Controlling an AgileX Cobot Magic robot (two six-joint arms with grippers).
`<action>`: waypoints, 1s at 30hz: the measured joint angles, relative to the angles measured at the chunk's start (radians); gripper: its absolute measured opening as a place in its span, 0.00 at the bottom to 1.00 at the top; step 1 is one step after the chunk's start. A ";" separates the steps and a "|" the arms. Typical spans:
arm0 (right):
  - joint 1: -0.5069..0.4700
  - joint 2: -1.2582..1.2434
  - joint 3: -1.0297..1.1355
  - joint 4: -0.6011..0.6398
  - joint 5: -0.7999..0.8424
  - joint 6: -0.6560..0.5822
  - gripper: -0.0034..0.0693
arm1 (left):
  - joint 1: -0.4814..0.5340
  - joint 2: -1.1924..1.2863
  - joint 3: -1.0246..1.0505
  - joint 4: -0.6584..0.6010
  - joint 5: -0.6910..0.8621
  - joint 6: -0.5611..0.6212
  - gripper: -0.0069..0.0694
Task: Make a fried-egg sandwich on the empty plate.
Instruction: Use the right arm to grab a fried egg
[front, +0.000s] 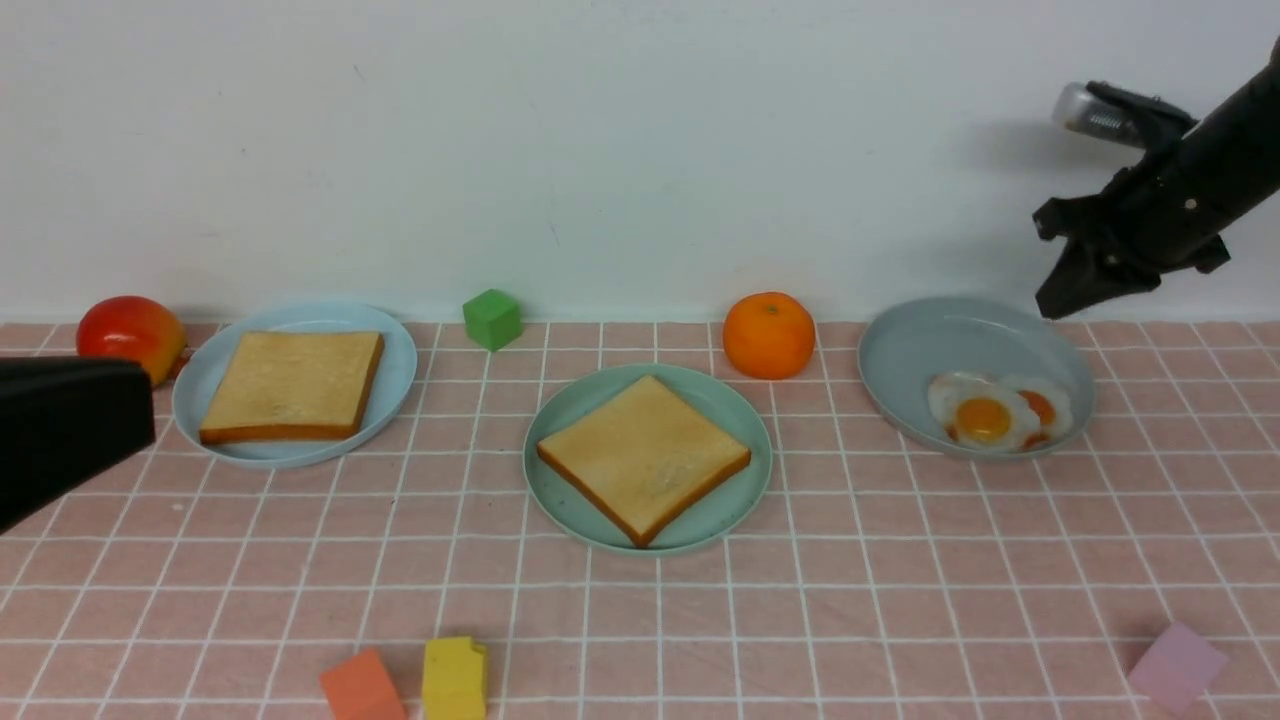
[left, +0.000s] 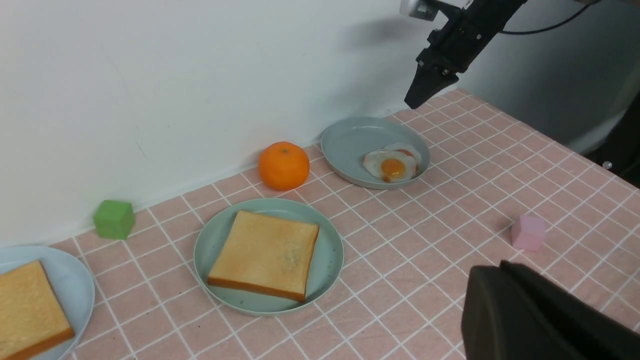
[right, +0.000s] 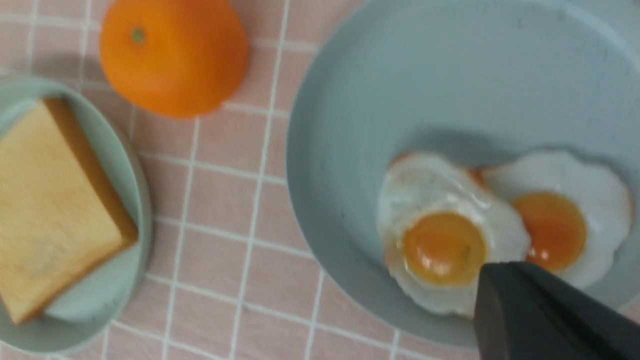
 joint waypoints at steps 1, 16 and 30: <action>0.013 -0.001 0.013 -0.026 -0.001 0.004 0.05 | 0.000 0.000 0.000 0.000 0.001 0.000 0.07; 0.096 0.008 0.026 -0.270 0.015 0.371 0.42 | 0.000 0.000 0.000 0.006 0.022 0.000 0.07; 0.095 0.109 0.027 -0.235 0.015 0.481 0.59 | 0.000 0.000 0.000 0.066 0.044 0.000 0.07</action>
